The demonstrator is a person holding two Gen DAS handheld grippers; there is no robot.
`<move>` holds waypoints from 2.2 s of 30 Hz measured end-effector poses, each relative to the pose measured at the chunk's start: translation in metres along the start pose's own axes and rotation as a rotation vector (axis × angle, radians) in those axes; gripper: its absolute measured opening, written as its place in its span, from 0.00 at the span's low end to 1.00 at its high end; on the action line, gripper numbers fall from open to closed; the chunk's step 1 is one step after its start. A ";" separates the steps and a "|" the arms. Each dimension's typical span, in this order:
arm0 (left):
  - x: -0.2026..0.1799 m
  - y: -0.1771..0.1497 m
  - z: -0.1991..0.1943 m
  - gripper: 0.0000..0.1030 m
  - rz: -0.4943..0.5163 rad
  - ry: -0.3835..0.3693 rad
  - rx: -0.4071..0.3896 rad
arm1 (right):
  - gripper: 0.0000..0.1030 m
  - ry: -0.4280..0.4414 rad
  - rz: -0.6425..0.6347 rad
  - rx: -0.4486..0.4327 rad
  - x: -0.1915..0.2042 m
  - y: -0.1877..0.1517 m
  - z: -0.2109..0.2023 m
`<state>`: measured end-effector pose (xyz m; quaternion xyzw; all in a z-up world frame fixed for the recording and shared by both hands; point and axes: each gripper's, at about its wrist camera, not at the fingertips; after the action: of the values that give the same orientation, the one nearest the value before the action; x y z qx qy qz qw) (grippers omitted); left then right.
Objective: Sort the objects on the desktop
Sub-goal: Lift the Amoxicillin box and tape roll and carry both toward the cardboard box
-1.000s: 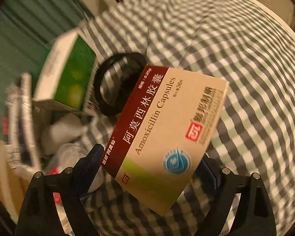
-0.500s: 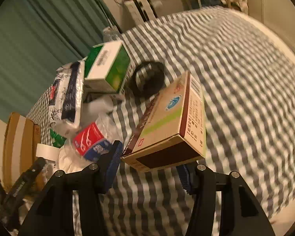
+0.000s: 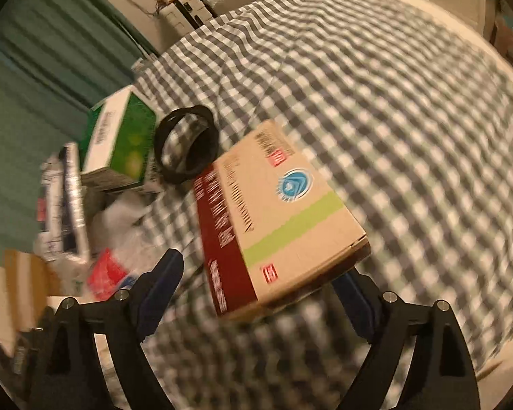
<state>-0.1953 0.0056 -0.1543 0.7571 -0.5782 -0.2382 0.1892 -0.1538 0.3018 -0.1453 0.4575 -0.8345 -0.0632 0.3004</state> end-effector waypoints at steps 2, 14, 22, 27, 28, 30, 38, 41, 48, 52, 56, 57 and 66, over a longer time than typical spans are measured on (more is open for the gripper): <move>-0.006 0.006 0.014 0.93 0.049 0.049 0.043 | 0.84 -0.056 -0.110 0.056 0.005 0.006 0.011; -0.021 0.017 0.079 0.98 0.251 0.035 0.189 | 0.89 -0.248 -0.550 0.060 0.031 0.016 0.035; -0.028 0.013 0.075 0.83 0.298 0.040 0.147 | 0.68 -0.209 -0.572 0.108 0.021 0.015 0.049; -0.024 0.016 0.069 0.83 0.290 0.029 0.135 | 0.48 -0.194 -0.586 0.105 0.022 0.013 0.044; -0.017 0.015 0.065 0.83 0.288 0.029 0.130 | 0.41 -0.192 -0.589 0.106 0.024 0.012 0.041; -0.009 0.019 0.060 0.83 0.278 0.026 0.121 | 0.40 -0.199 -0.595 0.101 0.028 0.012 0.041; 0.002 0.023 0.014 0.83 0.269 0.025 -0.017 | 0.39 -0.137 -0.602 0.045 0.037 0.010 0.018; 0.002 0.026 -0.011 0.83 0.259 -0.004 -0.105 | 0.39 -0.044 -0.545 0.001 0.030 0.018 0.000; -0.001 0.025 -0.030 0.83 0.245 -0.039 -0.151 | 0.42 0.006 -0.468 0.012 0.014 0.035 0.001; -0.003 0.024 -0.028 0.83 0.255 -0.050 -0.144 | 0.75 -0.034 -0.516 -0.044 0.026 0.019 -0.015; -0.005 0.019 -0.020 0.83 0.259 -0.058 -0.116 | 0.96 -0.062 -0.648 -0.129 0.036 0.017 -0.037; -0.003 0.016 -0.020 0.83 0.258 -0.059 -0.108 | 0.98 -0.059 -0.741 -0.129 0.041 0.014 -0.037; -0.008 0.012 -0.008 0.83 0.253 -0.069 -0.068 | 0.97 -0.139 -1.003 0.324 0.043 0.054 0.081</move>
<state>-0.2012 0.0099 -0.1399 0.6626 -0.6668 -0.2577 0.2234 -0.2555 0.2851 -0.1714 0.8357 -0.5302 -0.0998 0.1027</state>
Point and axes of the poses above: each gripper's, at about its wrist camera, not at the fingertips, and z roughly the way its jaws point, x to its left, y to its top, and after that the axes turned 10 degrees about y, right-handed
